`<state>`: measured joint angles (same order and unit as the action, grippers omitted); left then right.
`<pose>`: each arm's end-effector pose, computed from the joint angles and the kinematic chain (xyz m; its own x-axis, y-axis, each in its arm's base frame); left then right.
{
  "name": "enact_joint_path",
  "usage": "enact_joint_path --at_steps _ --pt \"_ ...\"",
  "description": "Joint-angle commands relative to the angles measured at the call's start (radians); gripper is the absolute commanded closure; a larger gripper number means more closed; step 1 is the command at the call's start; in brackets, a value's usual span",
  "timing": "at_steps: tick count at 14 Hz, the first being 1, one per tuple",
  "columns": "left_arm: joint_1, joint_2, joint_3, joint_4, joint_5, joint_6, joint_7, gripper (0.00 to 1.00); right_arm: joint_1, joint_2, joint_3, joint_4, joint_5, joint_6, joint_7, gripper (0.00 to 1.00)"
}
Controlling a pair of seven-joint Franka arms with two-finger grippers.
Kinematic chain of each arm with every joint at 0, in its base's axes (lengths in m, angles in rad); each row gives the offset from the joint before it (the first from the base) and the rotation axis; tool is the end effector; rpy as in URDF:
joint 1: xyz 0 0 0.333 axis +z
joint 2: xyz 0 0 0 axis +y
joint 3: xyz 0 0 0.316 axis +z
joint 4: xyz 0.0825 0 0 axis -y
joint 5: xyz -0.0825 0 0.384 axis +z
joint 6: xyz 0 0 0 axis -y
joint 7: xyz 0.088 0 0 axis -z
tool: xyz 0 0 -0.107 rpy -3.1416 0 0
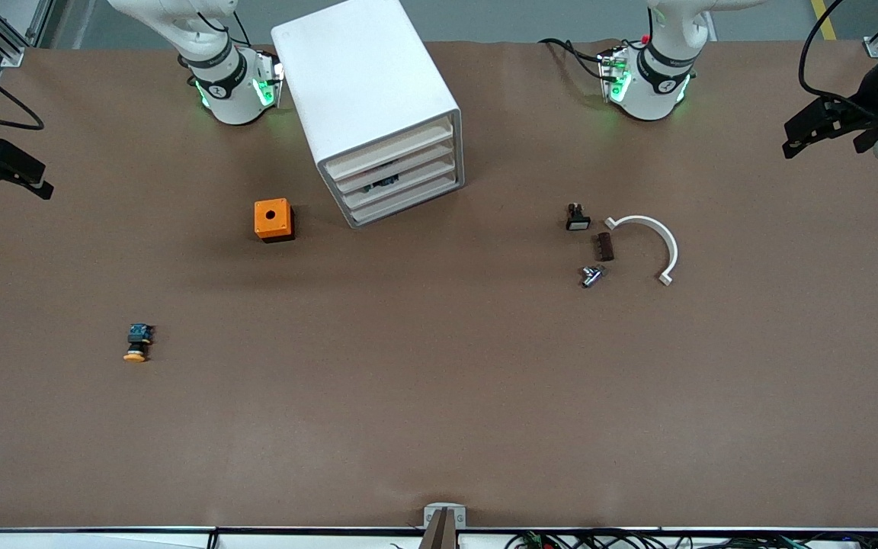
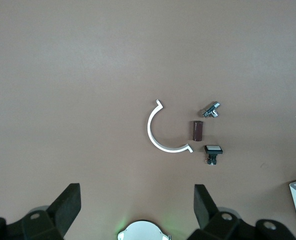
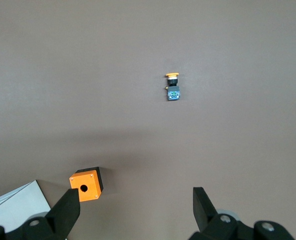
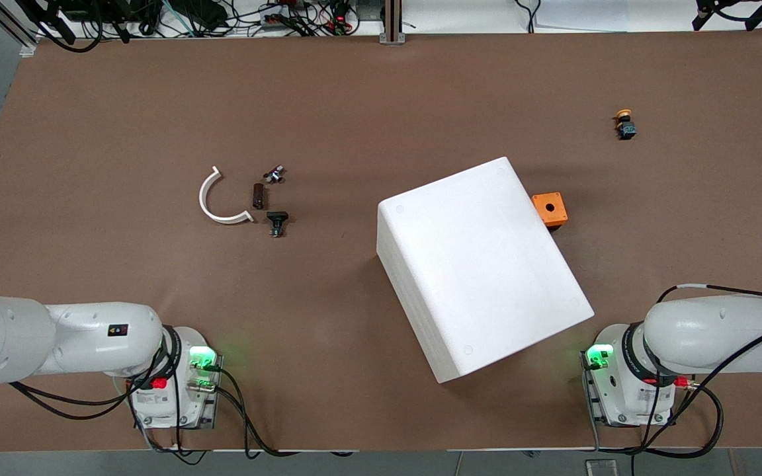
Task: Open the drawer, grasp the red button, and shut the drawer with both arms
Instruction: 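Move the left gripper toward the cabinet drawer handle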
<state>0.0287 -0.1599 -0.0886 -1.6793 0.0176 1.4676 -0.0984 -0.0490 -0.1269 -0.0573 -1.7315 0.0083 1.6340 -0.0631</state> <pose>0.4919 -0.0314 0.6485 0.9979 0.0422 -0.0490 0.0404 -0.9985 -0.0366 0.5165 -0.0561 0.6219 0.9986 -0.0434 0.0301 -0.0430 -0.9990 -0.0137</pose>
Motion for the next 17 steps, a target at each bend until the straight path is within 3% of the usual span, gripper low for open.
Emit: enact_joint_path --at_steps 1,8,10,13,17 --pt "0.008 0.008 -0.005 0.023 0.01 -0.021 0.003 0.0 0.003 -0.025 -0.001 -0.02 -0.001 0.007 0.005 0.0" --pt "-0.015 0.164 -0.022 0.061 0.01 -0.015 -0.004 0.0 0.003 -0.025 -0.001 -0.022 -0.001 0.023 -0.007 0.0" --pt "-0.033 0.232 -0.046 0.055 0.001 0.048 -0.049 0.0 0.005 -0.023 -0.001 -0.019 -0.001 0.014 -0.011 0.0" --pt "-0.076 0.325 -0.085 0.027 -0.005 0.187 -0.275 0.0 -0.002 -0.011 -0.002 0.007 -0.007 -0.025 -0.009 0.0" --pt "-0.185 0.476 -0.112 0.041 -0.022 0.341 -0.706 0.0 -0.003 0.088 -0.001 0.033 -0.016 -0.028 -0.018 0.0"
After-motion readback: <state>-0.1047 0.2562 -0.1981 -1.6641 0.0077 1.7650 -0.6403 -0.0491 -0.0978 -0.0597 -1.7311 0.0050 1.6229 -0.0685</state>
